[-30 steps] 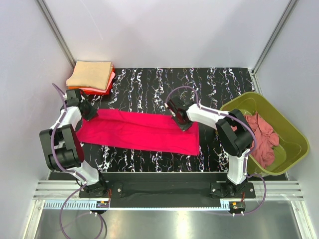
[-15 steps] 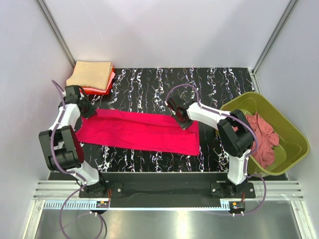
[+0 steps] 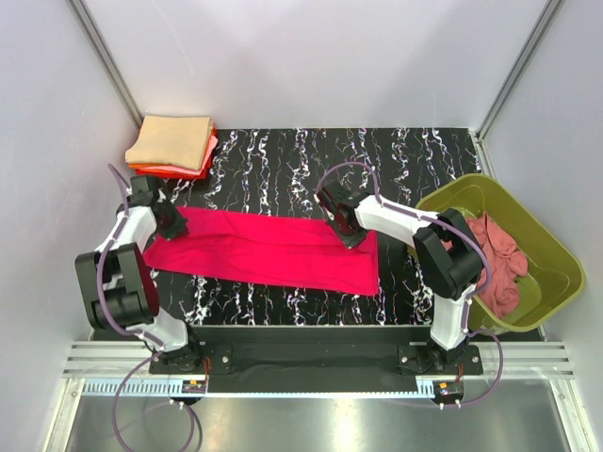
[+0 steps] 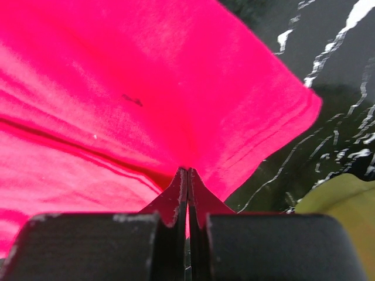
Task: Fold and stack the t-shirts
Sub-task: Fold the tshirt
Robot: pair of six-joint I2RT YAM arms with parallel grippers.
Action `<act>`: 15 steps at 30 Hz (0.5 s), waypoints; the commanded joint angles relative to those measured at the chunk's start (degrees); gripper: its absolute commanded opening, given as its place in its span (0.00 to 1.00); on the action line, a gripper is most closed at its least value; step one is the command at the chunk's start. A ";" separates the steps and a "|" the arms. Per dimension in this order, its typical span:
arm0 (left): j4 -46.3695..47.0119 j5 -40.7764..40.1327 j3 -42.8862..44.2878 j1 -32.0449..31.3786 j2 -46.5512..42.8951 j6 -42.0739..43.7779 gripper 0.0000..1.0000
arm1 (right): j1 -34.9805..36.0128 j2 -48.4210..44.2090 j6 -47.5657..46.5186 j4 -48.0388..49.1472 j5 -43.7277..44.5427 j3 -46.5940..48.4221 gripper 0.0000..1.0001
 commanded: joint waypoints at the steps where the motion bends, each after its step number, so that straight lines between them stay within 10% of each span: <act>1: 2.05 -1.18 -0.48 -0.24 2.53 1.08 0.00 | 0.47 -0.76 1.19 -1.77 -2.15 -0.20 0.00; 15: -2.41 -5.31 5.31 -0.50 2.63 2.13 0.00 | 0.56 0.57 1.01 -6.24 6.37 3.57 0.00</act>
